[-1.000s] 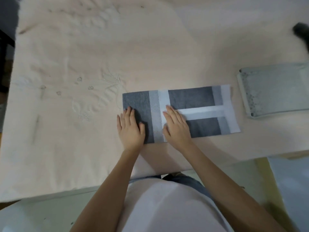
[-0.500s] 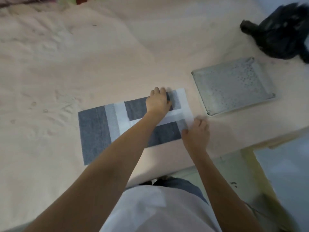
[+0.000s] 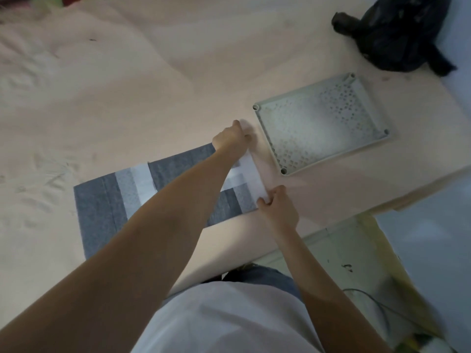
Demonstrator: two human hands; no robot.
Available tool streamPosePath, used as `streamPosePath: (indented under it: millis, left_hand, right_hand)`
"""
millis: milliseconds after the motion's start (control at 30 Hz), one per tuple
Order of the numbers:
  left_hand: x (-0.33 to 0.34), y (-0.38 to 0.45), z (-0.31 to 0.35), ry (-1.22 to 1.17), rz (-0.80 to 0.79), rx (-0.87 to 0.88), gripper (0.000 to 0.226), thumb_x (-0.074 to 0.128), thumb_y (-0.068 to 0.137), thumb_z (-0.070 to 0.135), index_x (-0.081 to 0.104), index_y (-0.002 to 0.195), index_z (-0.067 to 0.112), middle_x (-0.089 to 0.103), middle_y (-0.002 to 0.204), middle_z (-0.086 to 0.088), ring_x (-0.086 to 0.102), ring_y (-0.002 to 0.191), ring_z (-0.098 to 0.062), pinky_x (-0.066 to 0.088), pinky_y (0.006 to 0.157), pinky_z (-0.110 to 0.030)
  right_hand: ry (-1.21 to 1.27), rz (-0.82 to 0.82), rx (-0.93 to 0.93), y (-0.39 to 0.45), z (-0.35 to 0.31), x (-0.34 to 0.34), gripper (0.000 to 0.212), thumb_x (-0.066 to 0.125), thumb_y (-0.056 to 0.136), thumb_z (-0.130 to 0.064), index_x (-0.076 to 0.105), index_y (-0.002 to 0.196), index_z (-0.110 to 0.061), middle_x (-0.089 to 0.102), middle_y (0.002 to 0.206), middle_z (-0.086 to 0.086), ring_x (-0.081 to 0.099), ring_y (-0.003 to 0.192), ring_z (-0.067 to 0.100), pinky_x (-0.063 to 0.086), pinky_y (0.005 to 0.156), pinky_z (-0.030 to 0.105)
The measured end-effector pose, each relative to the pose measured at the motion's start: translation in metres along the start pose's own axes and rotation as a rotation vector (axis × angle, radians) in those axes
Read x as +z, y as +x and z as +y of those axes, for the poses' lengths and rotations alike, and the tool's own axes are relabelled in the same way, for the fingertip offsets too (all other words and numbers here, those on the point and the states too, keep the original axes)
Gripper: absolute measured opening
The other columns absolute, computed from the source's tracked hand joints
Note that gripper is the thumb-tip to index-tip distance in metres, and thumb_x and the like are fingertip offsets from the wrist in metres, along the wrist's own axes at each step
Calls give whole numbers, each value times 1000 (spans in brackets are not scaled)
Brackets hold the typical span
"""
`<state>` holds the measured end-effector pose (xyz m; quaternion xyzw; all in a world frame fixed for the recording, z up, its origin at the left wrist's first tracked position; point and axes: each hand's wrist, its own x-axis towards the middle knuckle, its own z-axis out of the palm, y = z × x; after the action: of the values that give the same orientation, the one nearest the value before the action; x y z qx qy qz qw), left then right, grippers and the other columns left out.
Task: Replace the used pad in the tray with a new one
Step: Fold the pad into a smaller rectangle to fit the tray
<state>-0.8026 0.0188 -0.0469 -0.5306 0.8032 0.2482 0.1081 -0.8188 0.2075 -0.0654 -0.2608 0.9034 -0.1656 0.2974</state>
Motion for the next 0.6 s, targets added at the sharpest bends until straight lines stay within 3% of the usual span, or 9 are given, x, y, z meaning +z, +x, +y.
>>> streamPosePath:
  millis: [100, 167, 233, 333, 467, 600]
  left_hand:
    - [-2, 0, 4, -9, -27, -45, 50, 41, 95, 47, 42, 128, 10, 60, 117, -7, 59, 105, -27, 37, 72, -31]
    - [-5, -3, 6, -17, -13, -78, 56, 42, 92, 56, 47, 125, 11, 60, 106, -4, 59, 98, -23, 36, 73, -29]
    - [-7, -4, 6, -32, 12, -110, 46, 47, 92, 50, 55, 116, 13, 61, 97, -2, 58, 90, -22, 36, 71, -27]
    - [-11, -2, -1, -47, 53, -128, 27, 55, 90, 29, 58, 111, 12, 65, 106, -5, 63, 97, -25, 38, 69, -26]
    - [-20, -2, -13, -136, 46, -144, 26, 61, 83, 24, 61, 106, 14, 69, 99, -4, 65, 93, -25, 42, 67, -26]
    - [-30, -6, -27, -193, 30, -142, 27, 62, 81, 24, 57, 106, 15, 61, 93, -1, 62, 89, -23, 40, 67, -27]
  right_hand:
    - [91, -77, 21, 2, -1, -6, 21, 57, 89, -26, 48, 100, -10, 56, 89, 0, 56, 85, 22, 34, 67, 27]
    - [128, -91, 23, 3, -2, -8, 17, 59, 87, -24, 49, 95, -13, 53, 87, -4, 50, 81, 16, 33, 69, 26]
    - [168, -74, 26, 4, -4, -7, 17, 62, 85, -23, 50, 95, -15, 54, 85, -5, 50, 81, 15, 35, 70, 26]
    - [165, -47, 2, 2, -7, -4, 17, 61, 85, -20, 51, 96, -15, 56, 86, -4, 53, 81, 16, 37, 69, 27]
    - [163, -48, 25, -2, -14, 0, 18, 58, 85, -21, 49, 99, -14, 58, 89, -1, 56, 82, 19, 39, 68, 28]
    - [-13, -8, -39, -12, -19, 6, 17, 52, 87, -22, 58, 99, -11, 59, 92, 2, 56, 87, 21, 36, 69, 26]
